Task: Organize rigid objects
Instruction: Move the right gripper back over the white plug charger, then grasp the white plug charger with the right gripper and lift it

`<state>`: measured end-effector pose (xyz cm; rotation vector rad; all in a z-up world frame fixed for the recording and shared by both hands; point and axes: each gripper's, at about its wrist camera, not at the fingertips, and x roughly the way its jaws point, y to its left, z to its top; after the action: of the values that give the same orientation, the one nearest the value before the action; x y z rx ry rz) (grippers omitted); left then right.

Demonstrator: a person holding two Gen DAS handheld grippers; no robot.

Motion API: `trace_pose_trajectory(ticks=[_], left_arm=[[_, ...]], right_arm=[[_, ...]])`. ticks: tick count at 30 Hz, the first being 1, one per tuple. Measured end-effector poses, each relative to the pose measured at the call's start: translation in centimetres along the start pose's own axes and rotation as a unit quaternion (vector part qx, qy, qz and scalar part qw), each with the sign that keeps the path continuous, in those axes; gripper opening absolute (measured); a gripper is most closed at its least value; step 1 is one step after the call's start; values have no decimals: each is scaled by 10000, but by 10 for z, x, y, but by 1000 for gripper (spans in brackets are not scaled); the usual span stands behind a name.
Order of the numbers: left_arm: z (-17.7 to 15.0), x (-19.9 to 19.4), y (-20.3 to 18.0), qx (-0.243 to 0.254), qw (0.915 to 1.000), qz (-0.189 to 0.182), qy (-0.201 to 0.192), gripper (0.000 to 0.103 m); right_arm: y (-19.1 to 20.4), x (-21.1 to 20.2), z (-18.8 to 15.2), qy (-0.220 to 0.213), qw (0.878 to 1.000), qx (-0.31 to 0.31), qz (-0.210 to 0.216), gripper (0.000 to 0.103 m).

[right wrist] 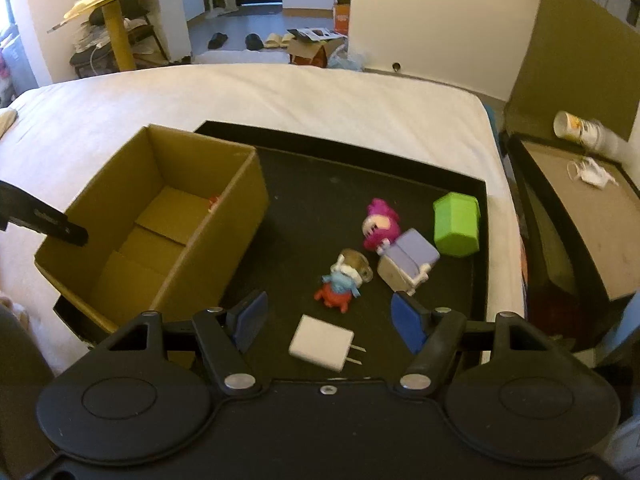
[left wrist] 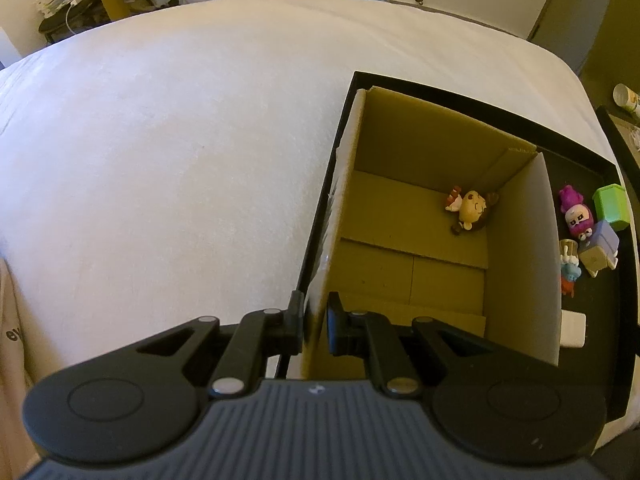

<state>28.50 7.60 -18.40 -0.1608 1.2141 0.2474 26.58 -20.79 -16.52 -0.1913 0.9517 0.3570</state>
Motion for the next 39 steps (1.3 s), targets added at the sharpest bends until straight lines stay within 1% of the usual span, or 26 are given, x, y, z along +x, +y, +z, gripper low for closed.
trace_pose_trajectory(ticks=[9,14,17,20,23,27,34,39], left_arm=[[-1,-1,0,-8,10000,-1,1,10],[-1,-1,0,11,10000,-4,-11,10],[-1,-2,1,30,10000,-5,-21,10],[-1,-2,1,36,10000,-4,-23,10],[-1,-2,1,35,10000,1,-19,10],[-1,-1,0,48,10000,29,0,10],[-1,0,-2,102,9999,48,-13,10],[-1,0,-2,107,9999,45,-6,10]], right_arm=[[-17,13,-18,228,9990,365,119,68],[-18,23,-23,370,9976,533,230,68],[-19,31,-24,444,9957,767,263,69],[-20,41,-25,552,9925,1049,287,73],[-18,48,-26,603,9915,1116,286,75],[-13,56,-24,667,9912,1116,234,77],[-7,72,-21,844,9904,1091,-68,77],[-5,80,-22,907,9895,1106,-203,77]])
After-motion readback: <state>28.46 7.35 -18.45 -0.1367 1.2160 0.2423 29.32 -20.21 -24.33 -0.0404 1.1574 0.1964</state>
